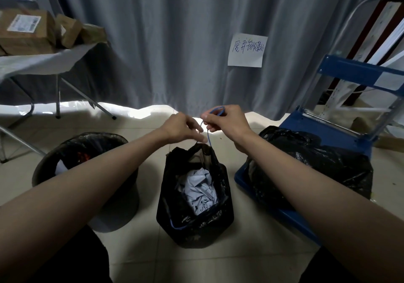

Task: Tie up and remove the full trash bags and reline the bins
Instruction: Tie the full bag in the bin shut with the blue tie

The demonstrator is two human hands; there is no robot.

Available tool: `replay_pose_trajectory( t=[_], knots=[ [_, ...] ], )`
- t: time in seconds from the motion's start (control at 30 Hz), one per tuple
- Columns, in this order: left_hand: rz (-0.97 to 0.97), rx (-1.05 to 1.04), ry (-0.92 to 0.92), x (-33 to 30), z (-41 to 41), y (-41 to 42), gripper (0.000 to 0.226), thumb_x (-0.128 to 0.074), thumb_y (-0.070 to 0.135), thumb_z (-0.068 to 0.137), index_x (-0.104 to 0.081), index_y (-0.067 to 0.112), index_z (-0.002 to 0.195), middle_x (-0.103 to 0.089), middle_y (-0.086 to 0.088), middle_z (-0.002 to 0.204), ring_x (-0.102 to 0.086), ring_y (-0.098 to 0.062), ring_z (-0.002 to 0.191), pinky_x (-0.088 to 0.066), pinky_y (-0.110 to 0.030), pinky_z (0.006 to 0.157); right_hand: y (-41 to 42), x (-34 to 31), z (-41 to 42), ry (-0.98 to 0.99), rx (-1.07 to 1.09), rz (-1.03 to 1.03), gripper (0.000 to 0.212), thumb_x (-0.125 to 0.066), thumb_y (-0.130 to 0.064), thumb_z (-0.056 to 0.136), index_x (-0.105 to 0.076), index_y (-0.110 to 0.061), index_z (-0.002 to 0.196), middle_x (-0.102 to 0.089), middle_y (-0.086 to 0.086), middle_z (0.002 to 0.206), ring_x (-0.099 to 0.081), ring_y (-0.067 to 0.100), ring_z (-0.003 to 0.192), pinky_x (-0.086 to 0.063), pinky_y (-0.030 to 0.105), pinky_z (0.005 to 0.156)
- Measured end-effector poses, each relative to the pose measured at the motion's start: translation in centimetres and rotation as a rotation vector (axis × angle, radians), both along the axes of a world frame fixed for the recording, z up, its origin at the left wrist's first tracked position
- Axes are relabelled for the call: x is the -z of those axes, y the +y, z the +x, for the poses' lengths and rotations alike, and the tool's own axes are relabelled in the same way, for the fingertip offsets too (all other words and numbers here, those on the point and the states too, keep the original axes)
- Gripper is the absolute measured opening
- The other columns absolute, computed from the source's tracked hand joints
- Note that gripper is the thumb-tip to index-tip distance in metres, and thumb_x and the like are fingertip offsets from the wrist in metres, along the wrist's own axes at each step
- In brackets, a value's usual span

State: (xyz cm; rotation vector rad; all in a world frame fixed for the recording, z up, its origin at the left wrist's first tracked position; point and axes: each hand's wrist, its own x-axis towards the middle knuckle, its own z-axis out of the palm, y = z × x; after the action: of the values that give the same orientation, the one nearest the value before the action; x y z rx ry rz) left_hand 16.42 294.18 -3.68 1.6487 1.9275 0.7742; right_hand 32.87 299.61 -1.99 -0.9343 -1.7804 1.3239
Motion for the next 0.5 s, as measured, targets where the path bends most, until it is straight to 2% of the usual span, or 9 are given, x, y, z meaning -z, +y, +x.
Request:
replay_pose_trajectory(
  t=[0.07,0.13,0.2,0.27,0.37,0.43,0.5],
  knots=[
    [0.075,0.028,-0.142,-0.4,0.5,0.0,0.018,-0.091,0.031,0.061,-0.073,0.032,0.063,-0.06,0.012,0.059,-0.05,-0.001,0.061,-0.042,-0.025,0.068,-0.1,0.0,0.0,0.016,-0.043,-0.01,0.006,-0.068,-0.003,0.087,-0.074,-0.002,0.084,-0.07,0.011,0.069,-0.061,0.014,0.056,-0.054,0.025,0.06],
    [0.045,0.11,-0.226,-0.5,1.0,-0.2,0.013,-0.089,0.027,0.064,-0.076,0.026,0.067,-0.068,0.0,0.07,-0.058,-0.008,0.073,-0.047,-0.031,0.083,0.0,0.0,0.1,0.027,-0.067,-0.015,0.007,-0.068,-0.002,0.087,-0.075,-0.003,0.084,-0.071,0.014,0.071,-0.061,0.016,0.057,-0.055,0.027,0.063],
    [-0.013,0.179,-0.279,-0.5,1.3,-0.5,0.013,-0.087,0.022,0.067,-0.079,0.017,0.075,-0.075,-0.012,0.089,-0.065,-0.015,0.09,-0.046,-0.034,0.099,0.2,0.2,0.3,0.027,-0.065,-0.023,0.007,-0.069,-0.002,0.086,-0.076,-0.003,0.086,-0.071,0.017,0.074,-0.062,0.019,0.061,-0.057,0.031,0.07],
    [-0.031,0.157,-0.284,-0.5,1.4,-0.5,0.014,-0.086,0.017,0.07,-0.078,0.009,0.079,-0.074,-0.016,0.093,-0.064,-0.013,0.089,-0.046,-0.036,0.102,0.3,0.1,0.6,0.019,-0.072,-0.044,0.009,-0.069,-0.003,0.086,-0.075,0.0,0.093,-0.071,0.02,0.079,-0.063,0.021,0.064,-0.058,0.033,0.073],
    [0.011,0.094,-0.26,-0.5,1.3,-0.4,0.007,-0.084,0.012,0.072,-0.077,0.01,0.07,-0.075,-0.006,0.079,-0.064,-0.011,0.081,-0.05,-0.036,0.092,0.4,-0.1,1.1,-0.095,-0.122,-0.089,0.033,-0.076,-0.014,0.083,-0.067,-0.006,0.114,-0.071,0.012,0.085,-0.066,0.017,0.067,-0.056,0.031,0.065],
    [0.041,0.054,-0.254,-0.5,0.9,-0.4,0.012,-0.082,0.008,0.073,-0.076,0.013,0.063,-0.074,0.003,0.069,-0.063,-0.008,0.073,-0.049,-0.033,0.078,0.5,0.4,1.5,-0.324,-0.137,-0.066,0.046,-0.079,-0.022,0.079,-0.061,-0.014,0.12,-0.069,0.003,0.084,-0.063,0.014,0.069,-0.054,0.029,0.06],
    [0.044,0.026,-0.263,-0.4,0.6,-0.3,0.014,-0.082,0.007,0.072,-0.075,0.013,0.061,-0.075,0.003,0.071,-0.06,-0.007,0.069,-0.046,-0.027,0.069,0.3,1.7,1.4,-0.612,-0.163,0.043,0.042,-0.082,-0.023,0.076,-0.064,-0.016,0.113,-0.068,0.005,0.086,-0.061,0.015,0.068,-0.051,0.026,0.054]
  ],
)
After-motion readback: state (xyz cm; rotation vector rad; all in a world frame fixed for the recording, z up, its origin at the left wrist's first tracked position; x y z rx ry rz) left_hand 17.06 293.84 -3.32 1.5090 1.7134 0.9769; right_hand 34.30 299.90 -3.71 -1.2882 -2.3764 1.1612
